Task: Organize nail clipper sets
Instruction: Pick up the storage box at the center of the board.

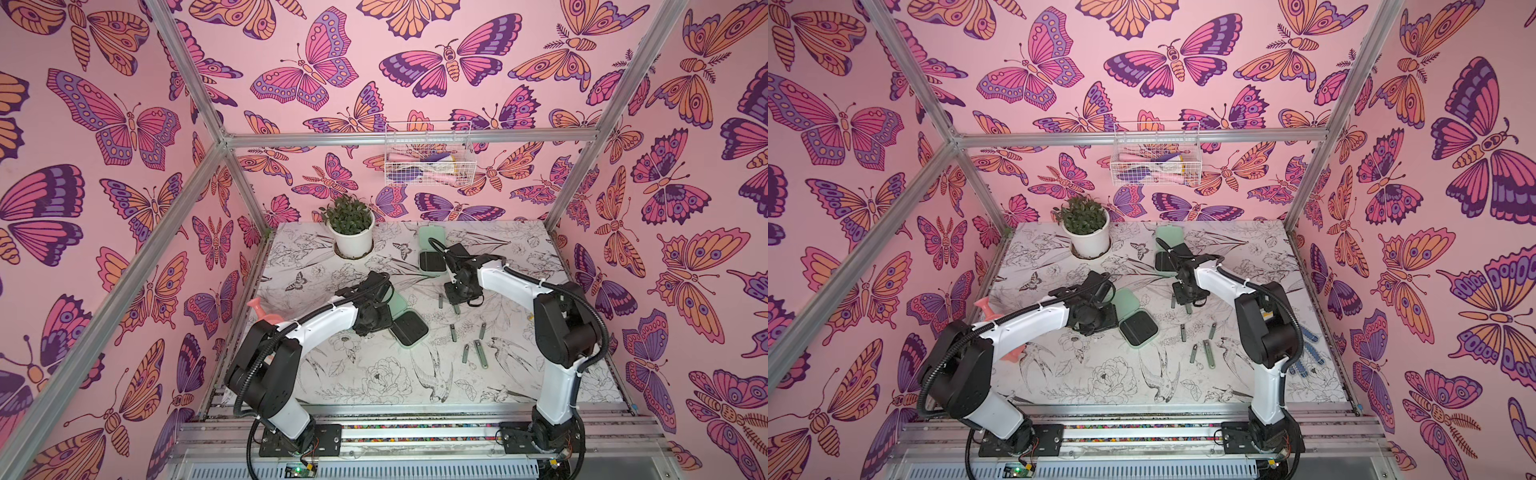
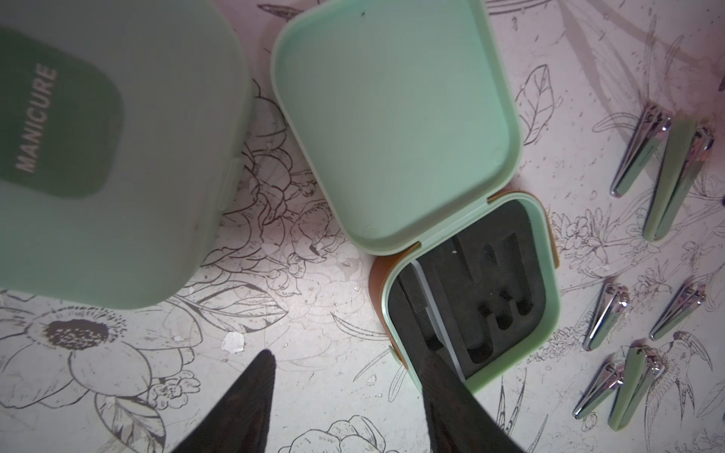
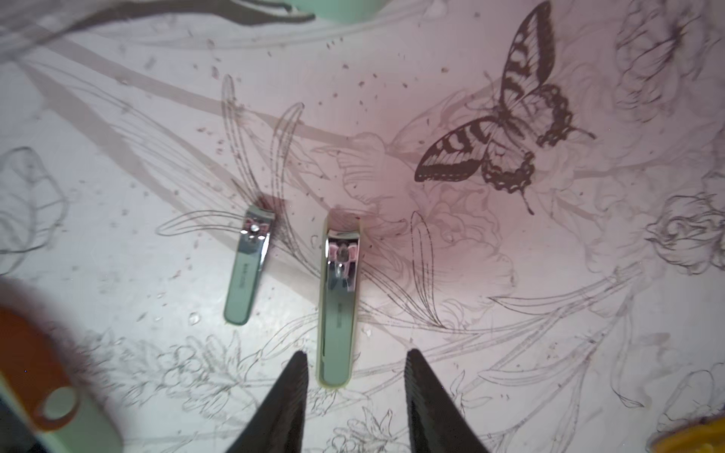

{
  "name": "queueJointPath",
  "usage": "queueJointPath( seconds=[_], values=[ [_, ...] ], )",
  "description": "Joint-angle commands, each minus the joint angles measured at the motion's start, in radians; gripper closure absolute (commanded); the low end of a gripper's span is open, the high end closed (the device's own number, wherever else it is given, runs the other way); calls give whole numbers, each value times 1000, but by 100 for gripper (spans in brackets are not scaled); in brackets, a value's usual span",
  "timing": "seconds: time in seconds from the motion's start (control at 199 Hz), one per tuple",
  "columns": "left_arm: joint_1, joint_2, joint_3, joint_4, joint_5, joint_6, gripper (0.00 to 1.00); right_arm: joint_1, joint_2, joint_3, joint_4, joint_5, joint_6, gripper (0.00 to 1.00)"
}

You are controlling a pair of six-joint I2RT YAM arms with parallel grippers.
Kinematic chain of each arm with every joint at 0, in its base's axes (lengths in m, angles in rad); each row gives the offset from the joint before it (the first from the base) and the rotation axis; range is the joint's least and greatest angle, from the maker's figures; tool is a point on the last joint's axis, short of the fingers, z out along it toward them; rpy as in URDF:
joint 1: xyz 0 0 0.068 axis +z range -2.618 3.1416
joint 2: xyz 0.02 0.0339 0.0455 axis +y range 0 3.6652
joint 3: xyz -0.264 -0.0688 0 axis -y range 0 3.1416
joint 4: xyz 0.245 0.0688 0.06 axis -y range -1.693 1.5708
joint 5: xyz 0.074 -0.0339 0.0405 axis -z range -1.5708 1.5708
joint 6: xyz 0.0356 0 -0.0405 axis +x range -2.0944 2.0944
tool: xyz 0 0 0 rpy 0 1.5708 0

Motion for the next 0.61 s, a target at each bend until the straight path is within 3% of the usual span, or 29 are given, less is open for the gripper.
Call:
queueJointPath(
  seconds=[0.0, 0.604],
  values=[
    [8, 2, -8, -6, 3, 0, 38, -14, 30, 15, 13, -9, -15, 57],
    [9, 33, 6, -5, 6, 6, 39, -22, 83, 25, 37, -73, 10, 63]
  ],
)
